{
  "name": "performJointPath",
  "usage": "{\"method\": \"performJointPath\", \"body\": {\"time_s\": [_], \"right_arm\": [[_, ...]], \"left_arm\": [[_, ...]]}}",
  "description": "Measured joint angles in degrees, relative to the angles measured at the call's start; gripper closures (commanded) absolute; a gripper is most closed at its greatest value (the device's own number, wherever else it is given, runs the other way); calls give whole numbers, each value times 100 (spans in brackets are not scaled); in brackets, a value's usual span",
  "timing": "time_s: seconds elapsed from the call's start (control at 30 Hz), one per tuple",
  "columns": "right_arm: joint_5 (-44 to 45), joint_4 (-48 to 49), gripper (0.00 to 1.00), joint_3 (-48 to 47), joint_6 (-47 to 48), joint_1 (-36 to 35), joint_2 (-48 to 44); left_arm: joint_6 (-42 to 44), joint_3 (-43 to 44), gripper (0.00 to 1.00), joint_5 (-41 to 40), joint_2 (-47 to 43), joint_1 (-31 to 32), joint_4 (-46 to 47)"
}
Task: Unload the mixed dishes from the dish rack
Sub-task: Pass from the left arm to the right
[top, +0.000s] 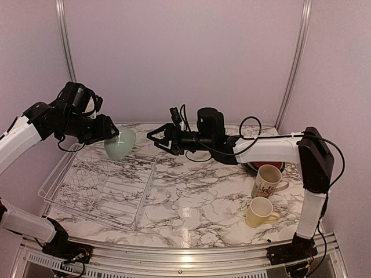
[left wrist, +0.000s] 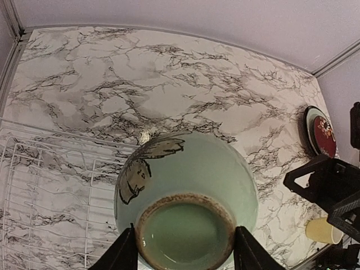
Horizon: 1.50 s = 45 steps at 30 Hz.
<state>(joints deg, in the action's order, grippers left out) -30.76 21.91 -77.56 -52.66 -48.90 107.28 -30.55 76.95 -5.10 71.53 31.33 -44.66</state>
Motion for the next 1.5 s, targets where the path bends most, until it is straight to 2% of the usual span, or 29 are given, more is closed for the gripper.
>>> {"method": "performJointPath", "body": {"time_s": [0.23,0.4,0.6,0.77,0.8,0.83,0.93,1.03,1.13,1.2,1.33,1.5], "right_arm": [[-378,1099,27,-866,-876,-227,925],[-581,1961,38,-1204,-1353,-365,1178],[-610,2643,63,-1126,-1674,-387,1185],[-538,3154,100,-807,-1823,-380,1185],[-511,3279,100,-745,-1915,-372,1185],[-542,3434,100,-693,-1939,-363,1185],[-509,3755,100,-498,-1985,-330,1126],[-516,3845,100,-310,-1956,-326,1060],[-522,3617,100,28,-1821,-243,863],[-518,3311,100,289,-1593,-120,671],[-321,2074,100,986,-525,192,-101],[791,-219,100,1213,1370,378,-1248]], "left_arm": [[-164,138,74,374,-247,0,306],[-343,94,74,780,-269,0,684],[-608,-249,74,1237,-398,0,1281],[-833,-658,73,1593,-553,0,1768],[-898,-741,72,1679,-577,2,1873],[-994,-837,69,1825,-614,0,2006],[-1080,-999,43,1921,-682,7,2247],[-1126,-1156,21,1978,-726,37,2356],[-1051,-1248,6,1808,-850,20,2374],[-1029,-1252,2,1657,-994,-7,2371],[-885,-1248,1,1353,-1257,-7,2321],[-737,-1246,1,1023,-1405,-7,2168]]}}
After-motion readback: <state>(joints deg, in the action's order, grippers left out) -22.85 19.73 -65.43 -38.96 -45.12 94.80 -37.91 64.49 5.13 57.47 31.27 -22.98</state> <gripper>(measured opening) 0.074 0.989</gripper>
